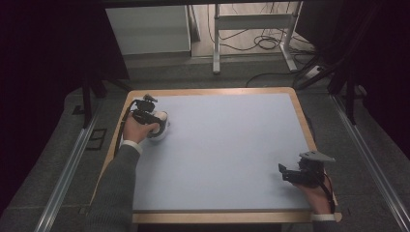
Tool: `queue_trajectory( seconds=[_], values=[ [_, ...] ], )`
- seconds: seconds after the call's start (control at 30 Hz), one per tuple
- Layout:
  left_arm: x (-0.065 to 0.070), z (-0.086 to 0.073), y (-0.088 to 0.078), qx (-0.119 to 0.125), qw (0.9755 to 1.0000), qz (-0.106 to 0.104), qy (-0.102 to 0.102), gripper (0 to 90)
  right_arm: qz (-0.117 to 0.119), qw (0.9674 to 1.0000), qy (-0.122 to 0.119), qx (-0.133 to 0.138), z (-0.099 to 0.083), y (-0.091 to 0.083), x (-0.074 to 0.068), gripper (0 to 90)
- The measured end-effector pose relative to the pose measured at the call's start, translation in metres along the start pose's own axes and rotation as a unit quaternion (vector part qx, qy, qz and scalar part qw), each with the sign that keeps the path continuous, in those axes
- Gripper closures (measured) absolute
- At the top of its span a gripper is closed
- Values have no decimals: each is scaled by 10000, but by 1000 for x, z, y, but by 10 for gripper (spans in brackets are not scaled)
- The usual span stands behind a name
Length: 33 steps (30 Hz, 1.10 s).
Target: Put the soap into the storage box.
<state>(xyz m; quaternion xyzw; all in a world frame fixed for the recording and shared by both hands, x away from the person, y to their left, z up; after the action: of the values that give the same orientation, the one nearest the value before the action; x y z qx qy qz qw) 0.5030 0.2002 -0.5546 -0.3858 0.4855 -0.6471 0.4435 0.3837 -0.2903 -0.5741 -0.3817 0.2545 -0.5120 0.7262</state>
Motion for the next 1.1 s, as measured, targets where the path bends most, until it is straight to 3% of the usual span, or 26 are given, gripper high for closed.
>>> queue_trajectory(
  seconds=[0.1, 0.2, 0.43, 0.63, 0.9, 1.1],
  values=[
    [-1, 0, 4, 18, 10000, -30, -71, 491, 0, 10000, -2, 3, 0, 0, 1, 64],
    [2, 2, -2, 249, 9995, -156, -121, 438, -4, 10000, -4, 0, 0, 0, 1, 64],
    [16, 2, -22, 516, 9983, -250, 81, 336, -4, 10000, -39, 17, 0, -1, -2, 64],
    [33, -8, -31, 642, 9964, -426, 355, 298, -16, 10000, -39, 26, 1, -2, -1, 64],
    [60, -29, -41, 900, 9900, -718, 816, 275, -20, 10000, -55, 25, 1, -2, -3, 64],
    [79, -54, -36, 1045, 9840, -834, 1176, 267, -26, 10000, -62, 30, 1, -2, -3, 64]
  ],
)
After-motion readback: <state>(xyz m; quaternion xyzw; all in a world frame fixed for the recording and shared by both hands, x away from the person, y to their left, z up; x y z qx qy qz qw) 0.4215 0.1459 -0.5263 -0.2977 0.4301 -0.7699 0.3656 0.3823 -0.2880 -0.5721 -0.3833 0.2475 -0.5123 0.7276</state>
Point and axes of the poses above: each handheld gripper's, and its own axes: y roughly forward along the jaws, z roughly out of its top, x roughly to its right, the point moved 10 cm from there along y, roughly forward along the jaws, and after that the axes turned 15 degrees about -x, right-handed, at the moved point
